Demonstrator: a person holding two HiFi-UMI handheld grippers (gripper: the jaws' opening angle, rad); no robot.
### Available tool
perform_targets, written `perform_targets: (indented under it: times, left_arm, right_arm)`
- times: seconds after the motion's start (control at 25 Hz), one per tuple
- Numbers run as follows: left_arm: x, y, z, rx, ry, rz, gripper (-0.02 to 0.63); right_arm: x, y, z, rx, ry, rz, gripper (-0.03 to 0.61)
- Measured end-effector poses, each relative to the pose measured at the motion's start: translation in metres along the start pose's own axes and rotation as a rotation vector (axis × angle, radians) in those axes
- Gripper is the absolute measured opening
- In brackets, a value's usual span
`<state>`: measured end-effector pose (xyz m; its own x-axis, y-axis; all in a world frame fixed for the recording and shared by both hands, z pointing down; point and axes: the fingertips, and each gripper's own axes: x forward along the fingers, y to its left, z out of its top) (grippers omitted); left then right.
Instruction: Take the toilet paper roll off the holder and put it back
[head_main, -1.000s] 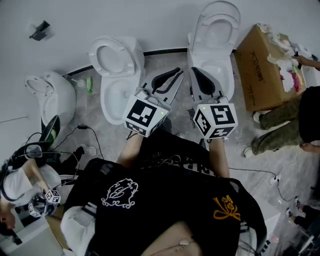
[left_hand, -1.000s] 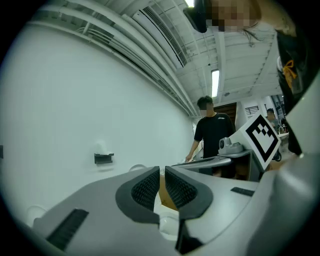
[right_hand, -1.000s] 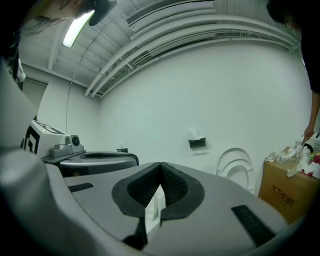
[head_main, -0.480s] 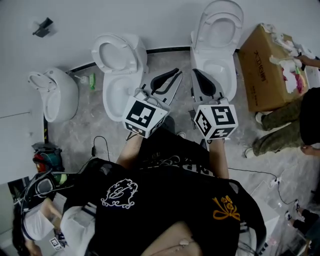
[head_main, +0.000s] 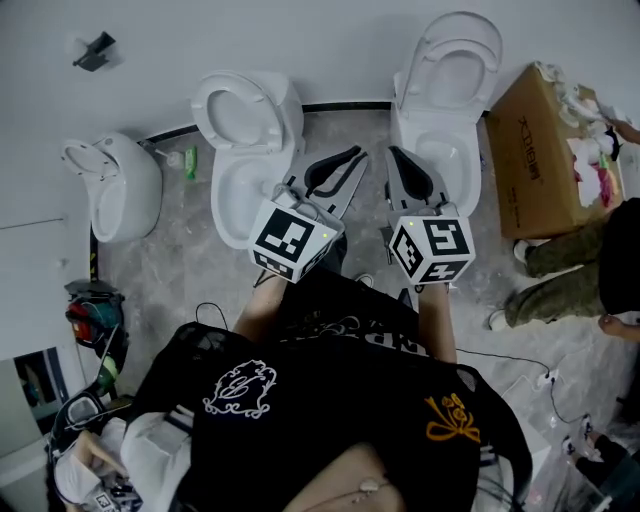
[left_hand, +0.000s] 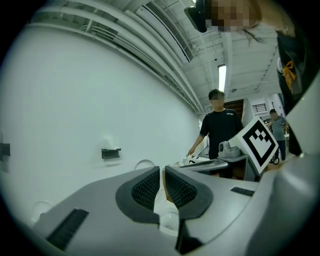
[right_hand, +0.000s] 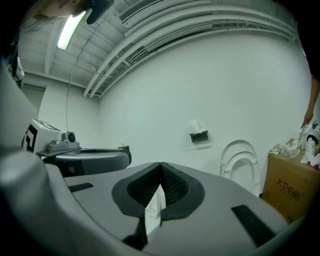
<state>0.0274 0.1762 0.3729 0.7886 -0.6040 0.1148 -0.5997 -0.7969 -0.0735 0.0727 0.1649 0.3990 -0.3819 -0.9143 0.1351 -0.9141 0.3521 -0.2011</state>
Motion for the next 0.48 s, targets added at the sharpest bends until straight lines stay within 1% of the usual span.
perform_targets:
  times: [0.24, 0.48]
  left_arm:
    - [0.024, 0.058, -0.006, -0.005, -0.004, 0.002, 0.048]
    - [0.063, 0.131, -0.001, -0.007, -0.008, -0.009, 0.047]
  right_arm:
    - [0.06, -0.01, 0.003, -0.009, 0.015, -0.007, 0.015]
    - [0.132, -0.024, 0.023, -0.009, 0.011, -0.027, 0.015]
